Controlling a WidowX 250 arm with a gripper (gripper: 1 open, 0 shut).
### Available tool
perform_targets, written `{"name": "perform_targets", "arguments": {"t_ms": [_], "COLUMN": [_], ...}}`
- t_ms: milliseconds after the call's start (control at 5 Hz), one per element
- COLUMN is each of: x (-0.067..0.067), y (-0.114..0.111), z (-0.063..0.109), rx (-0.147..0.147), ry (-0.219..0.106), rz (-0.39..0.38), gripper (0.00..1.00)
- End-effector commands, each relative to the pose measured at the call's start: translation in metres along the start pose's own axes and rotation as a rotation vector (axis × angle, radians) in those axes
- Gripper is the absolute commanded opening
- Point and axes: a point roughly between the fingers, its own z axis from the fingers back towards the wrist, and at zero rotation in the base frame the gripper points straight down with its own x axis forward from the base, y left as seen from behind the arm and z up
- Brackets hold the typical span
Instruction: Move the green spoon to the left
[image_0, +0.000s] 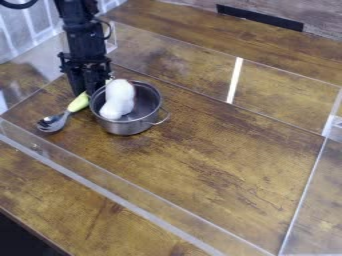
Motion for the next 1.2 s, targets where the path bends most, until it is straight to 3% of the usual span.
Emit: {"name": "perform_targets", "arguments": {"t_ms": [0,400,1000], "x": [0.002,0.007,0.0], "y": [-0.016,-0.009,0.019], "z": [0.014,0.012,0.015], "rx": [0.02,0.017,-0.054], "ry": [0.005,0.047,0.053], "rz": [-0.075,-0.164,-0.09], "gripper": [0.0,0.0,0.0]}}
